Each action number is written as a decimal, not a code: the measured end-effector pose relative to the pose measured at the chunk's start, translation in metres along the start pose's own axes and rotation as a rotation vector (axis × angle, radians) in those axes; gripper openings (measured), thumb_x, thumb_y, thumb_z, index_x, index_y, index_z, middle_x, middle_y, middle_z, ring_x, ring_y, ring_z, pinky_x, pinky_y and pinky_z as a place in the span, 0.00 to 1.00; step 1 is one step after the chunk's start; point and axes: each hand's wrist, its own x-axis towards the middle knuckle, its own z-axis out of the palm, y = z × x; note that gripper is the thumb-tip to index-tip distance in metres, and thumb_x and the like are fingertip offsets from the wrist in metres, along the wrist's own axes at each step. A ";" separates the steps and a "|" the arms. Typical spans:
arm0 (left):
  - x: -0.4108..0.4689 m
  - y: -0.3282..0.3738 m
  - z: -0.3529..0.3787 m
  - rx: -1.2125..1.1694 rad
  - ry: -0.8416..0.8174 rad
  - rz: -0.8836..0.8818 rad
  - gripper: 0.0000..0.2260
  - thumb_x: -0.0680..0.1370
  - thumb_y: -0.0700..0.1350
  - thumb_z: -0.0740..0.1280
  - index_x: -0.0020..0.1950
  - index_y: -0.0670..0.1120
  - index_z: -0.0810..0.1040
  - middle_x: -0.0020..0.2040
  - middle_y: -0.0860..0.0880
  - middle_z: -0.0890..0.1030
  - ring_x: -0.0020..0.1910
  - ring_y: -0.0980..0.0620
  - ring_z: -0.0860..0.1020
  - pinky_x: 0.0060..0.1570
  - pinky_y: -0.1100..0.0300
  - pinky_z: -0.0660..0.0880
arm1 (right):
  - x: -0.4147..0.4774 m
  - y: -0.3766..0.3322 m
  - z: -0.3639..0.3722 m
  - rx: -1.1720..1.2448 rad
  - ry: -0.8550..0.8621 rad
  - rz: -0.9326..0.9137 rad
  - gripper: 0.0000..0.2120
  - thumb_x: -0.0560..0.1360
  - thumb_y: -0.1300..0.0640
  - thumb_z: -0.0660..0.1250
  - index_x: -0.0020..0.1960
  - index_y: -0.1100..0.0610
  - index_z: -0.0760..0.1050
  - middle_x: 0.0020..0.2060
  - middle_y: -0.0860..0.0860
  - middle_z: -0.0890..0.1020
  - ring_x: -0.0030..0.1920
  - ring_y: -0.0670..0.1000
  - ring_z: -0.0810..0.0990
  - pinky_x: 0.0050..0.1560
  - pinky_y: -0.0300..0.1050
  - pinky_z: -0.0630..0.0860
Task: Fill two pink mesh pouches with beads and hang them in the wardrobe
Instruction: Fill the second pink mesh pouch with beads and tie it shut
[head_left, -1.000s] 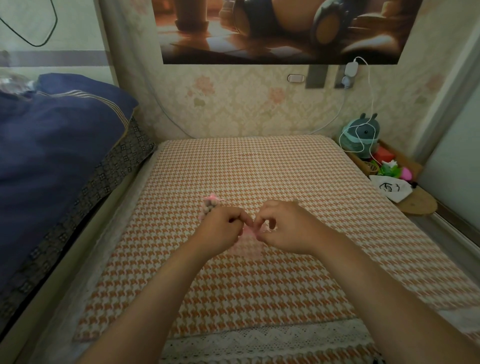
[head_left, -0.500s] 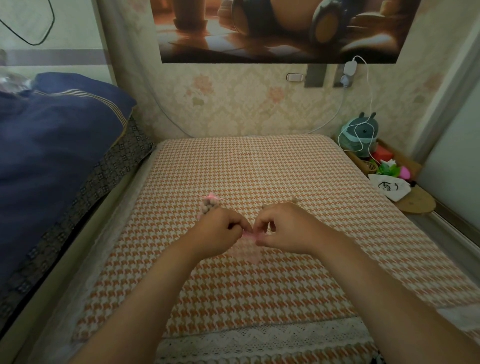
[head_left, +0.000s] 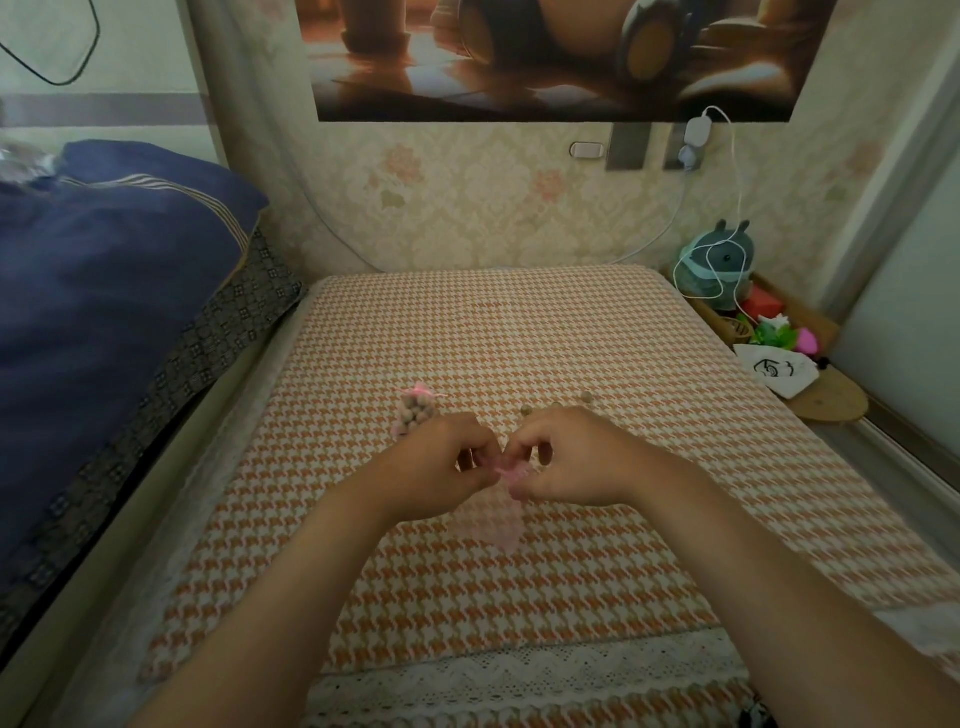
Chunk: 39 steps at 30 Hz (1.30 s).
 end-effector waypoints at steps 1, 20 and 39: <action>0.000 -0.001 0.000 0.015 -0.010 0.000 0.02 0.76 0.46 0.72 0.45 0.52 0.80 0.44 0.57 0.76 0.44 0.59 0.76 0.46 0.65 0.75 | 0.000 -0.001 -0.001 -0.004 -0.022 0.007 0.05 0.72 0.45 0.76 0.45 0.39 0.81 0.44 0.37 0.79 0.46 0.39 0.77 0.49 0.42 0.76; 0.001 0.004 -0.007 0.267 -0.120 -0.116 0.03 0.74 0.53 0.69 0.42 0.56 0.76 0.38 0.57 0.77 0.38 0.59 0.76 0.37 0.60 0.73 | -0.001 0.003 -0.001 -0.126 -0.061 0.035 0.06 0.71 0.44 0.76 0.44 0.42 0.80 0.49 0.38 0.77 0.53 0.46 0.77 0.55 0.48 0.76; 0.024 0.016 -0.002 -0.021 0.076 -0.344 0.08 0.77 0.51 0.67 0.43 0.54 0.84 0.33 0.54 0.82 0.31 0.57 0.78 0.34 0.59 0.75 | -0.004 0.027 0.003 0.202 0.077 0.006 0.18 0.75 0.57 0.74 0.58 0.38 0.74 0.55 0.39 0.77 0.49 0.44 0.80 0.51 0.42 0.81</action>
